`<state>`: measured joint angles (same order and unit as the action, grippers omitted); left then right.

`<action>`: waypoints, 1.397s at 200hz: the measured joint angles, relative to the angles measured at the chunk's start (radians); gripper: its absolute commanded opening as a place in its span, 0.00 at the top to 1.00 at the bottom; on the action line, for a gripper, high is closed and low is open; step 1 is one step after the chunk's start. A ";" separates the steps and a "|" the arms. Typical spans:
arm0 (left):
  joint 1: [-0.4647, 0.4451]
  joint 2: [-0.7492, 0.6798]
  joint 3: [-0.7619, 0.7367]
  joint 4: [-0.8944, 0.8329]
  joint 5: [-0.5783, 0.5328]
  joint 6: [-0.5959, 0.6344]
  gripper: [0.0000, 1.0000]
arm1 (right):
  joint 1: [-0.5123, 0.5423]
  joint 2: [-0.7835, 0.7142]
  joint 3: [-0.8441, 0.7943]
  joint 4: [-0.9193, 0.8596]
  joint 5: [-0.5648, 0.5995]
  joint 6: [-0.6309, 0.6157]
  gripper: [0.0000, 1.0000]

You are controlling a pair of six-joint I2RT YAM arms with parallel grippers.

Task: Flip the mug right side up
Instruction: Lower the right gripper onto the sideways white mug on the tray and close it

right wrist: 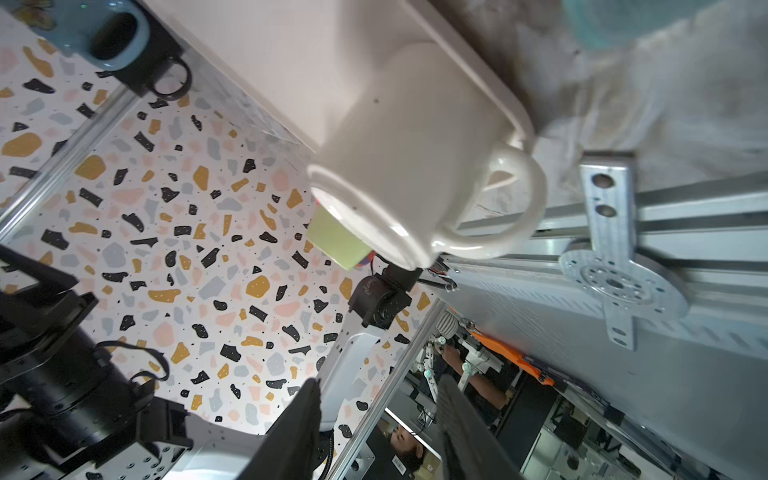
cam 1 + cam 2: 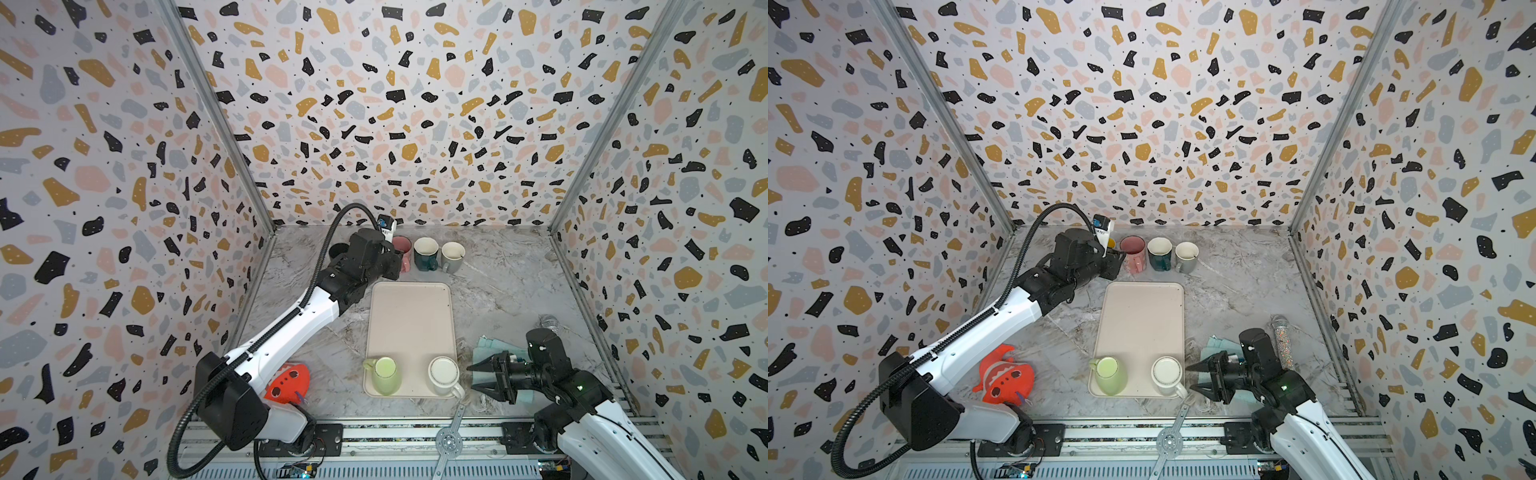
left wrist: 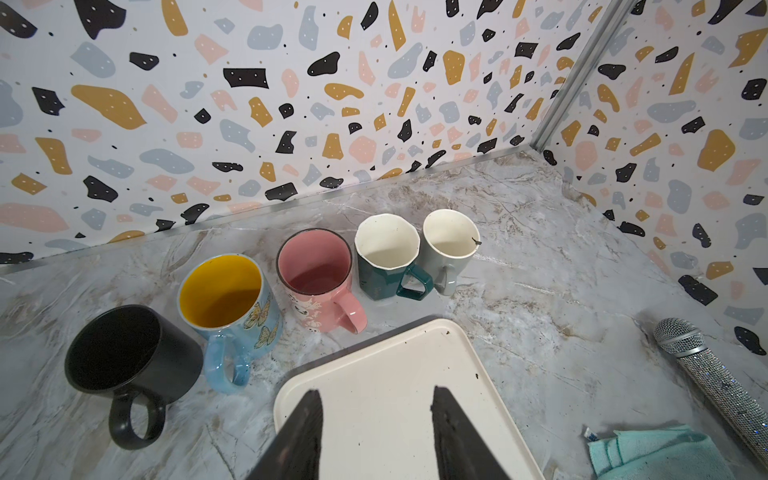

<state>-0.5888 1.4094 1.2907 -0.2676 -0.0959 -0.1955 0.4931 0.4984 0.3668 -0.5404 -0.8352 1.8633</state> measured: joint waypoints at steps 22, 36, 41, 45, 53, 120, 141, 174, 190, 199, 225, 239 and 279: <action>0.007 0.000 -0.007 0.000 0.000 -0.002 0.55 | 0.066 -0.019 -0.041 -0.012 0.021 0.067 0.53; 0.013 0.002 -0.009 -0.001 0.000 -0.003 0.55 | 0.093 -0.023 -0.064 -0.013 0.034 0.100 0.53; 0.014 0.003 -0.009 0.000 0.000 -0.004 0.56 | 0.100 -0.023 -0.072 -0.013 0.040 0.113 0.53; 0.017 0.005 -0.009 0.000 0.000 -0.004 0.55 | 0.106 -0.023 -0.077 -0.013 0.045 0.121 0.53; 0.018 0.007 -0.009 -0.001 0.000 -0.004 0.56 | 0.114 -0.023 -0.085 -0.013 0.056 0.142 0.53; 0.043 0.015 -0.010 -0.001 0.000 -0.010 0.55 | 0.135 -0.009 -0.093 0.061 0.173 0.213 0.52; 0.049 0.026 -0.010 -0.001 0.004 -0.012 0.55 | 0.158 0.024 -0.093 0.099 0.192 0.219 0.51; 0.056 0.047 -0.010 -0.004 0.008 -0.023 0.55 | 0.208 0.062 -0.101 0.160 0.212 0.223 0.49; 0.060 0.050 -0.010 -0.008 0.008 -0.026 0.55 | 0.225 0.063 -0.106 0.176 0.224 0.223 0.48; 0.062 0.051 -0.010 -0.010 0.009 -0.027 0.55 | 0.233 0.062 -0.108 0.179 0.232 0.223 0.48; 0.067 0.051 -0.010 -0.009 0.010 -0.029 0.55 | 0.253 0.043 -0.110 0.182 0.270 0.223 0.48; 0.069 0.052 -0.010 -0.010 0.013 -0.030 0.55 | 0.264 0.035 -0.110 0.183 0.296 0.223 0.48; 0.077 0.059 -0.010 -0.014 0.021 -0.030 0.55 | 0.296 0.034 -0.116 0.198 0.367 0.223 0.49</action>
<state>-0.5114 1.4685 1.2812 -0.2817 -0.0746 -0.2256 0.7891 0.5320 0.2504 -0.3420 -0.4683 2.0865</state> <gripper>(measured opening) 0.448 0.515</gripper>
